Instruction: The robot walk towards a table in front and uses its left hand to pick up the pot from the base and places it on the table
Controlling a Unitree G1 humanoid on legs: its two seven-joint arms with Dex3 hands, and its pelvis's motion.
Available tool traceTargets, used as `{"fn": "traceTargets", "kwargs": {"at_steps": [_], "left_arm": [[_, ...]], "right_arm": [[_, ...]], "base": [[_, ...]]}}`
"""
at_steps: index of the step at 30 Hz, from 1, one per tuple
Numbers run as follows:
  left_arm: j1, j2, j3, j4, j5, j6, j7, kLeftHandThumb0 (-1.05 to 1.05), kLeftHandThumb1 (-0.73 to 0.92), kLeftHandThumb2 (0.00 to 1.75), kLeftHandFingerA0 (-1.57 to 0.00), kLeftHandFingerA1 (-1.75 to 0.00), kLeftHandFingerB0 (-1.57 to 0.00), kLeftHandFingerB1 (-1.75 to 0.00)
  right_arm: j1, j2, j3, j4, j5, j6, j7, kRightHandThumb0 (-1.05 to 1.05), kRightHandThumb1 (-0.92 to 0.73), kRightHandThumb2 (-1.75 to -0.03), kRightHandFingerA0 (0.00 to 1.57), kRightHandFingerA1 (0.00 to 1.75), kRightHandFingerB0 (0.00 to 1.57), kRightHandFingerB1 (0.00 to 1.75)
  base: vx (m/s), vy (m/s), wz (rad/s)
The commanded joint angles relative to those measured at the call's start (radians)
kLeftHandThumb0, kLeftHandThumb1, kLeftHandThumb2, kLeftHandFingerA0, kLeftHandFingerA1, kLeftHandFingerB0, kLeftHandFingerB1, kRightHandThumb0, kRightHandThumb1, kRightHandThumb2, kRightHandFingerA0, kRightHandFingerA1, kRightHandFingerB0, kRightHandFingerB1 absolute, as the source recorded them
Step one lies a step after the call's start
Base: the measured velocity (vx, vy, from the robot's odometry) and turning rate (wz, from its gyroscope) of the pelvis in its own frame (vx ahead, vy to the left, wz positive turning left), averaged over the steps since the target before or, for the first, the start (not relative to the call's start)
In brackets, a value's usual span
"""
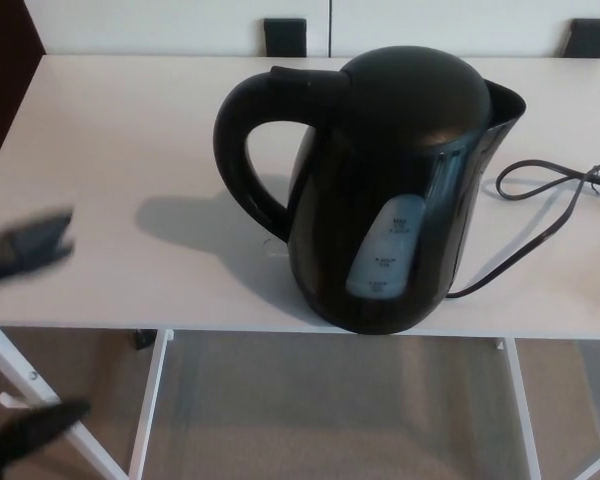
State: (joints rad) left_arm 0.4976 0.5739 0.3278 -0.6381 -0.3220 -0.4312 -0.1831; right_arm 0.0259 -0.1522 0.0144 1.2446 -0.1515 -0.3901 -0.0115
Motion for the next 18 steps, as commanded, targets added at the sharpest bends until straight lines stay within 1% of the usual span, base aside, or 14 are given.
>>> {"fn": "traceTargets", "kwargs": {"at_steps": [1, 3, 5, 6, 7, 8, 12, 13, 14, 15, 18], "left_arm": [[-0.290, 0.122, 0.061, -0.210, -0.201, 0.362, 0.181, -0.18, 0.47, 0.54, -0.22, -0.40, -0.17, -0.29], [-0.386, 0.089, -0.013, -0.151, -0.140, 0.429, 0.188, -0.21, 0.47, 0.54, -0.19, -0.38, -0.15, -0.28], [-0.410, 0.079, -0.025, -0.141, -0.127, 0.453, 0.185, -0.21, 0.47, 0.54, -0.19, -0.38, -0.15, -0.28], [-0.448, 0.070, -0.052, -0.108, -0.131, 0.480, 0.178, -0.31, 0.41, 0.58, -0.17, -0.39, -0.17, -0.33], [-0.494, 0.061, -0.086, -0.065, -0.136, 0.511, 0.170, -0.31, 0.41, 0.58, -0.17, -0.39, -0.17, -0.33], [-0.516, 0.056, -0.101, -0.045, -0.125, 0.525, 0.162, -0.35, 0.41, 0.58, -0.20, -0.40, -0.18, -0.33], [-0.545, 0.045, -0.112, -0.029, -0.103, 0.550, 0.149, -0.35, 0.41, 0.58, -0.20, -0.40, -0.18, -0.33], [-0.605, 0.043, -0.176, 0.049, -0.059, 0.574, 0.100, -0.34, 0.39, 0.58, -0.26, -0.39, -0.21, -0.34], [-0.630, 0.042, -0.204, 0.082, -0.041, 0.585, 0.080, -0.34, 0.39, 0.58, -0.26, -0.39, -0.21, -0.34], [-0.650, 0.035, -0.226, 0.103, -0.038, 0.600, 0.071, -0.28, 0.41, 0.56, -0.25, -0.36, -0.22, -0.33], [-0.733, 0.002, -0.310, 0.197, 0.007, 0.630, 0.044, -0.32, 0.40, 0.58, -0.24, -0.37, -0.21, -0.34]], "right_arm": [[-0.026, -0.016, -0.008, -0.009, 0.006, 0.013, -0.004, -0.23, -0.63, -0.58, 0.40, 0.49, 0.34, 0.40], [-0.029, -0.018, -0.008, -0.009, 0.007, 0.022, 0.002, -0.25, -0.63, -0.59, 0.39, 0.48, 0.34, 0.40], [-0.030, -0.019, -0.006, -0.009, 0.004, 0.023, 0.000, -0.25, -0.63, -0.59, 0.39, 0.48, 0.34, 0.40], [-0.032, -0.018, -0.008, -0.009, 0.007, 0.026, 0.003, -0.23, -0.63, -0.59, 0.38, 0.47, 0.33, 0.40], [-0.034, -0.017, -0.011, -0.010, 0.011, 0.030, 0.005, -0.23, -0.63, -0.59, 0.38, 0.47, 0.33, 0.40], [-0.035, -0.016, -0.013, -0.010, 0.013, 0.029, 0.007, -0.23, -0.63, -0.58, 0.38, 0.48, 0.33, 0.40], [-0.035, -0.016, -0.014, -0.010, 0.015, 0.027, 0.010, -0.23, -0.63, -0.58, 0.38, 0.48, 0.33, 0.40], [-0.032, -0.016, -0.017, -0.012, 0.019, 0.014, 0.014, -0.18, -0.44, -0.88, 0.32, 0.59, 0.22, 0.53], [-0.030, -0.016, -0.018, -0.013, 0.020, 0.009, 0.016, -0.18, -0.44, -0.88, 0.32, 0.59, 0.22, 0.53], [-0.030, -0.016, -0.019, -0.014, 0.021, 0.008, 0.017, -0.18, -0.45, -0.89, 0.31, 0.59, 0.21, 0.52], [-0.033, -0.016, -0.024, -0.016, 0.027, 0.011, 0.023, -0.16, -0.45, -0.89, 0.30, 0.58, 0.21, 0.52]], "base": [[0.00, 0.000, 0.00], [0.00, 0.000, 0.00], [0.00, 0.000, 0.00], [0.00, 0.000, 0.00], [0.00, 0.000, 0.00], [0.00, 0.000, 0.00], [0.00, 0.000, 0.00], [0.00, 0.000, 0.00], [0.00, 0.000, 0.00], [0.00, 0.000, 0.00], [0.00, 0.000, 0.00]]}}
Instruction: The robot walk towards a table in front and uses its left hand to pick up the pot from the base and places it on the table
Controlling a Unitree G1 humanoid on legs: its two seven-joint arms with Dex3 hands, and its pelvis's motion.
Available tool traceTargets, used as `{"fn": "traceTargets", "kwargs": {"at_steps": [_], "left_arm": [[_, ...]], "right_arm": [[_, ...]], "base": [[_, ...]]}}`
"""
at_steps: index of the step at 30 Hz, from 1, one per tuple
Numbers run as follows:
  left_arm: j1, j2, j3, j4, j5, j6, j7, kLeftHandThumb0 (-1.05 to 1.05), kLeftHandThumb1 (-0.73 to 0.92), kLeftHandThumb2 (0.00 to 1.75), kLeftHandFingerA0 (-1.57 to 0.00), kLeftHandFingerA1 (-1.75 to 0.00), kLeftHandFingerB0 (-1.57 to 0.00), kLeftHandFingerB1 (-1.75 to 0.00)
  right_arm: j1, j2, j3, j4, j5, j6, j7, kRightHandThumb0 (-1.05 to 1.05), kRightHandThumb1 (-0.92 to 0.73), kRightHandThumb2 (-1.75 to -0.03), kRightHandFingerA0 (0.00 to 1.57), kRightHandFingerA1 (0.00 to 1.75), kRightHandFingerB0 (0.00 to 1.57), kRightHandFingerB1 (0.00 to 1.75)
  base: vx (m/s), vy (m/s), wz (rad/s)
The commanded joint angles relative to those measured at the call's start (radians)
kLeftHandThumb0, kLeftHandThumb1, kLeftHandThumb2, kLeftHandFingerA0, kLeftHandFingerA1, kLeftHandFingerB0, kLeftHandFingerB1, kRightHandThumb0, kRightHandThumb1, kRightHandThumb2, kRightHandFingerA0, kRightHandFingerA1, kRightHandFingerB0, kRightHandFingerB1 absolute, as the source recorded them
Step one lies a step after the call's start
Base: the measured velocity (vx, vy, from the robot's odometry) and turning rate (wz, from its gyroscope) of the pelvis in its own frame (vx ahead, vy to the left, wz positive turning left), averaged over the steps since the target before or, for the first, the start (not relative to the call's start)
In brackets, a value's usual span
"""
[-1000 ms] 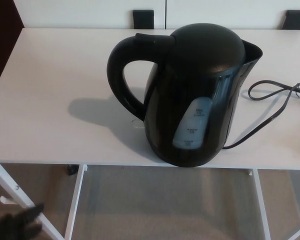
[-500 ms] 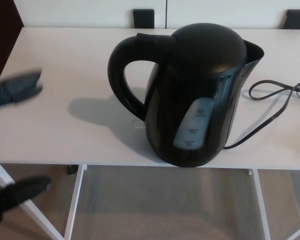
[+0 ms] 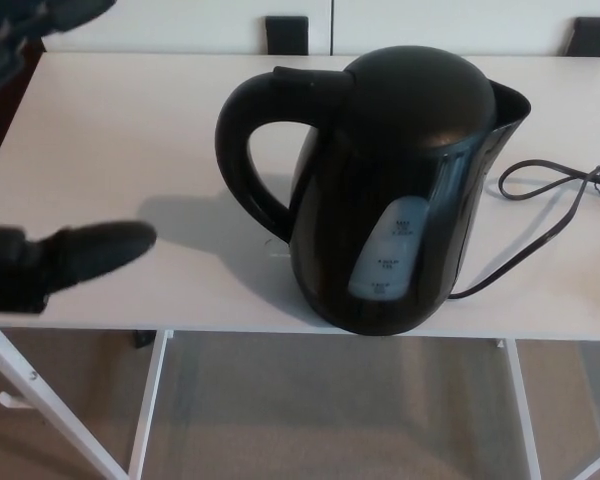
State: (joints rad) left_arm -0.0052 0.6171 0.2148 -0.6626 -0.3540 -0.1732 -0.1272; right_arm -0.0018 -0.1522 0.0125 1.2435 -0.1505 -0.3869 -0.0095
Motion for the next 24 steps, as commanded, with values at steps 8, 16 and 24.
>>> {"fn": "traceTargets", "kwargs": {"at_steps": [8, 16, 24], "left_arm": [[-0.418, -0.139, -0.358, 0.481, 0.177, 0.431, 0.000, -0.19, 0.34, 0.87, -0.09, -0.51, -0.08, -0.50], [-0.526, -0.190, -0.406, 0.656, 0.233, 0.418, 0.004, -0.23, 0.31, 0.86, -0.07, -0.51, -0.06, -0.49], [-0.557, -0.224, -0.448, 0.741, 0.319, 0.435, 0.017, -0.23, 0.31, 0.86, -0.09, -0.52, -0.08, -0.50]], "right_arm": [[-0.010, -0.007, -0.017, -0.019, 0.019, 0.004, 0.007, -0.17, -0.45, -0.89, 0.32, 0.60, 0.24, 0.53], [-0.026, -0.019, -0.007, -0.018, 0.004, 0.011, -0.002, -0.21, -0.46, -0.88, 0.31, 0.59, 0.24, 0.53], [-0.005, -0.015, 0.004, -0.025, -0.006, 0.007, -0.010, -0.21, -0.46, -0.89, 0.31, 0.59, 0.24, 0.53]], "base": [[0.00, 0.000, 0.00], [0.00, 0.000, 0.00], [0.00, 0.000, 0.00]]}}
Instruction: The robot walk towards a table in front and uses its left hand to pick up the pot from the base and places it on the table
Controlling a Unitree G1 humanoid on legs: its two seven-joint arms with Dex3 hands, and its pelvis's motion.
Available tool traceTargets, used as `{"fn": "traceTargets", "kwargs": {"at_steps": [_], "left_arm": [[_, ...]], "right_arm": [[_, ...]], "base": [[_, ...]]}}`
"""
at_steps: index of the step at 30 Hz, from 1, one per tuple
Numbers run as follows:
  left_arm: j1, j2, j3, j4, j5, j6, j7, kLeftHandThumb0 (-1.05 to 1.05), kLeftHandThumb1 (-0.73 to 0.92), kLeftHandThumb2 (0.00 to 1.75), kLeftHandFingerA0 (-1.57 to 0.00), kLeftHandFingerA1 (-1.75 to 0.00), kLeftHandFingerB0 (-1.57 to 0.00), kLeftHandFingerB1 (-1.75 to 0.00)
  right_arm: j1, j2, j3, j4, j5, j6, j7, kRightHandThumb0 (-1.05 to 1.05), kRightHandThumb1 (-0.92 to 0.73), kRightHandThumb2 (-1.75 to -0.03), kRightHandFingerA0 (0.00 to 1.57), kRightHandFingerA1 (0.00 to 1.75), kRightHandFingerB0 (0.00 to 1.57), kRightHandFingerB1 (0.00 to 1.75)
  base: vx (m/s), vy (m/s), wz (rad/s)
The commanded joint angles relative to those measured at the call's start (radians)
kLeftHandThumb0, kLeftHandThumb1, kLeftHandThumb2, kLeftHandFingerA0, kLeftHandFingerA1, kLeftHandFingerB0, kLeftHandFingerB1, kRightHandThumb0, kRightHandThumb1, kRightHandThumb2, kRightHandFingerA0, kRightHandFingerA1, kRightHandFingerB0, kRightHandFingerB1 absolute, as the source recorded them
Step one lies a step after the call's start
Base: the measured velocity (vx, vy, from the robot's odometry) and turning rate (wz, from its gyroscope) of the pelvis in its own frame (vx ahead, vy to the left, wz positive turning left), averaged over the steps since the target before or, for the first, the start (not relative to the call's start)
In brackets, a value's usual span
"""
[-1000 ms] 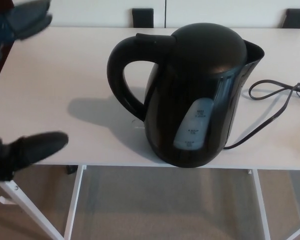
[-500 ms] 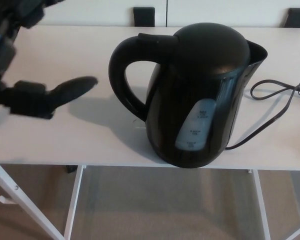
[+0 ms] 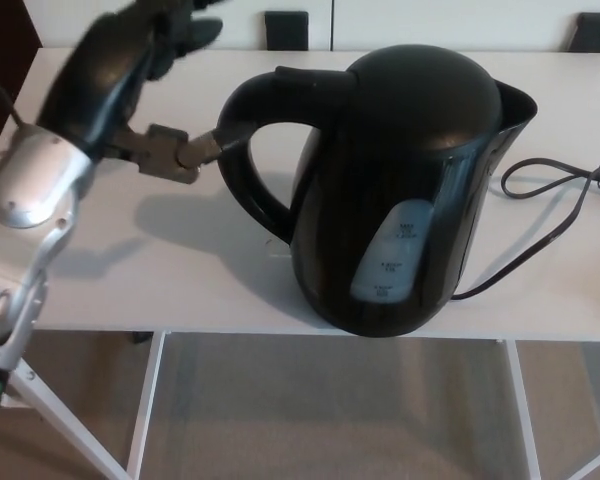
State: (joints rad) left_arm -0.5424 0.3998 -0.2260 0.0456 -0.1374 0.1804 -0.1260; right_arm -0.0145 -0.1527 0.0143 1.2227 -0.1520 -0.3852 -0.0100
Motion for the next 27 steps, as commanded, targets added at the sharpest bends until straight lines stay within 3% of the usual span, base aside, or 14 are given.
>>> {"fn": "traceTargets", "kwargs": {"at_steps": [1, 2, 3, 10, 11, 14, 15, 24, 25, 27], "left_arm": [[-0.010, -0.017, -0.010, 0.042, 0.106, 0.087, 0.010, -0.26, 0.28, 0.85, -0.07, -0.51, -0.06, -0.50], [-0.006, -0.023, -0.010, 0.046, 0.109, 0.090, 0.006, -0.26, 0.28, 0.85, -0.07, -0.51, -0.06, -0.50], [-0.004, -0.024, -0.004, 0.046, 0.104, 0.101, -0.002, -0.50, 0.39, 0.63, -0.16, -0.38, -0.13, -0.33], [-0.005, -0.051, 0.023, 0.103, 0.103, 0.090, -0.033, -0.38, 0.44, 0.54, -0.19, -0.34, -0.15, -0.27], [-0.015, -0.053, 0.019, 0.116, 0.117, 0.082, -0.027, -0.47, 0.39, 0.62, -0.17, -0.39, -0.13, -0.33], [-0.031, -0.067, 0.012, 0.126, 0.145, 0.091, -0.016, -0.46, 0.39, 0.61, -0.18, -0.38, -0.12, -0.33], [-0.030, -0.070, 0.011, 0.124, 0.146, 0.093, -0.017, -0.24, 0.28, 0.84, -0.07, -0.50, -0.06, -0.50], [-0.043, -0.100, 0.020, 0.146, 0.167, 0.083, -0.033, -0.24, 0.26, 0.84, -0.09, -0.51, -0.08, -0.50], [-0.052, -0.116, 0.031, 0.160, 0.152, 0.073, -0.033, -0.46, 0.37, 0.61, -0.24, -0.40, -0.16, -0.33], [-0.045, -0.140, 0.049, 0.152, 0.135, 0.090, -0.029, -0.46, 0.37, 0.61, -0.26, -0.41, -0.17, -0.34]], "right_arm": [[0.014, -0.015, 0.007, -0.006, -0.009, -0.001, -0.010, -0.21, -0.46, -0.89, 0.33, 0.60, 0.24, 0.53], [0.017, -0.016, 0.010, -0.006, -0.011, -0.004, -0.011, -0.21, -0.46, -0.89, 0.33, 0.60, 0.24, 0.53], [0.013, -0.014, 0.013, -0.008, -0.014, 0.000, -0.017, -0.23, -0.66, -0.59, 0.40, 0.52, 0.35, 0.42], [-0.001, -0.017, 0.027, -0.011, -0.020, -0.003, -0.023, -0.23, -0.66, -0.59, 0.39, 0.51, 0.37, 0.43], [-0.011, -0.017, 0.026, -0.011, -0.018, -0.002, -0.021, -0.22, -0.66, -0.59, 0.38, 0.50, 0.37, 0.43], [-0.023, -0.017, 0.022, -0.011, -0.015, 0.004, -0.022, -0.22, -0.66, -0.59, 0.37, 0.48, 0.37, 0.43], [-0.022, -0.018, 0.025, -0.013, -0.018, 0.003, -0.025, -0.22, -0.66, -0.59, 0.39, 0.49, 0.37, 0.43], [-0.033, -0.013, 0.031, -0.015, -0.024, 0.010, -0.038, -0.23, -0.66, -0.59, 0.40, 0.48, 0.38, 0.42], [-0.044, -0.014, 0.037, -0.016, -0.029, 0.004, -0.034, -0.24, -0.66, -0.59, 0.37, 0.49, 0.37, 0.43], [-0.043, -0.015, 0.044, -0.023, -0.033, 0.010, -0.034, -0.26, -0.67, -0.60, 0.36, 0.46, 0.37, 0.41]], "base": [[0.00, 0.000, 0.00], [0.00, 0.000, 0.00], [0.00, 0.000, 0.00], [0.00, 0.000, 0.00], [0.00, 0.000, 0.00], [0.00, 0.000, 0.00], [0.00, 0.000, 0.00], [0.00, 0.000, 0.00], [0.00, 0.000, 0.00], [0.00, 0.000, 0.00]]}}
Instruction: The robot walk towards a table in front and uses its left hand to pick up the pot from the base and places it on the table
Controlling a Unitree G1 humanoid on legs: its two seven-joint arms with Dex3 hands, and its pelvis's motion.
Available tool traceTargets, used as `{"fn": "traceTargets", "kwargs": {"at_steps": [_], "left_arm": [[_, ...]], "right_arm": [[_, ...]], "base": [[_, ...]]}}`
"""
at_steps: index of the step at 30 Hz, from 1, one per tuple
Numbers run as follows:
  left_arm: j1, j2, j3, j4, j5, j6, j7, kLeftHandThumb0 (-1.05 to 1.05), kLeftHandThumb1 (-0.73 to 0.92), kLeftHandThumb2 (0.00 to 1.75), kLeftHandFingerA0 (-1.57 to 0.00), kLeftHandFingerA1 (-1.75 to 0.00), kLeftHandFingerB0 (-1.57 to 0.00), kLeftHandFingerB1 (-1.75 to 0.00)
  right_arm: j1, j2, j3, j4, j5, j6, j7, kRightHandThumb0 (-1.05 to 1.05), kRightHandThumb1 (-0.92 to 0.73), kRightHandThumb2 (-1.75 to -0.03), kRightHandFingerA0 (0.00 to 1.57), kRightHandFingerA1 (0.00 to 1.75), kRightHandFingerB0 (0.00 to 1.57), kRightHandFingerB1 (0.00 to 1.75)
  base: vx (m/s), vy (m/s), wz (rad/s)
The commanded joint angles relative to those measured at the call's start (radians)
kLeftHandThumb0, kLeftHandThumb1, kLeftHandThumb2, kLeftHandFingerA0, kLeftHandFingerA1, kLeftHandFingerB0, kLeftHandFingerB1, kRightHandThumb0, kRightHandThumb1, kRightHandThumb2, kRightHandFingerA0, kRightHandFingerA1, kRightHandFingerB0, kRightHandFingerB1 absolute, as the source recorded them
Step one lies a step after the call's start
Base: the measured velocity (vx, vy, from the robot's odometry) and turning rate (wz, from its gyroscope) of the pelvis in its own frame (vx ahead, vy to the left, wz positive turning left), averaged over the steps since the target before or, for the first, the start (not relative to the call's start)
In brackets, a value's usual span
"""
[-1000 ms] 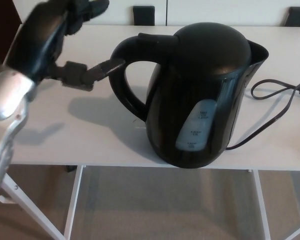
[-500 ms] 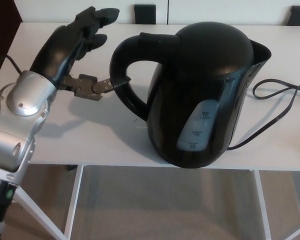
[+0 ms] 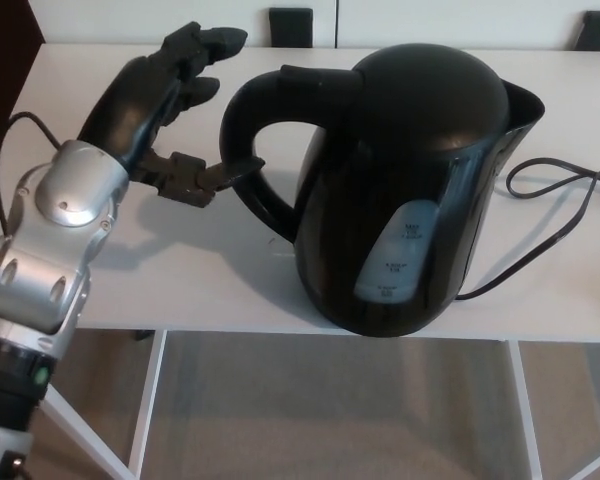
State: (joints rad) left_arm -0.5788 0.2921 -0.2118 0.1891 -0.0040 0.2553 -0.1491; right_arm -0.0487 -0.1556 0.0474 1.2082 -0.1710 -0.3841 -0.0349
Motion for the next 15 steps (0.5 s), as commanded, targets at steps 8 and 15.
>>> {"fn": "traceTargets", "kwargs": {"at_steps": [8, 15], "left_arm": [[-0.019, -0.096, 0.098, 0.017, -0.024, 0.092, -0.003, -0.44, 0.37, 0.62, -0.34, -0.43, -0.21, -0.35], [-0.021, -0.112, 0.115, 0.026, -0.011, 0.099, -0.008, -0.46, 0.38, 0.63, -0.38, -0.45, -0.21, -0.36]], "right_arm": [[-0.009, -0.015, 0.030, -0.011, -0.029, 0.011, -0.025, -0.28, -0.67, -0.60, 0.37, 0.47, 0.37, 0.41], [-0.001, -0.008, 0.026, -0.029, -0.020, 0.003, -0.030, -0.25, -0.67, -0.59, 0.39, 0.49, 0.39, 0.43]], "base": [[0.00, 0.000, 0.00], [0.00, 0.000, 0.00]]}}
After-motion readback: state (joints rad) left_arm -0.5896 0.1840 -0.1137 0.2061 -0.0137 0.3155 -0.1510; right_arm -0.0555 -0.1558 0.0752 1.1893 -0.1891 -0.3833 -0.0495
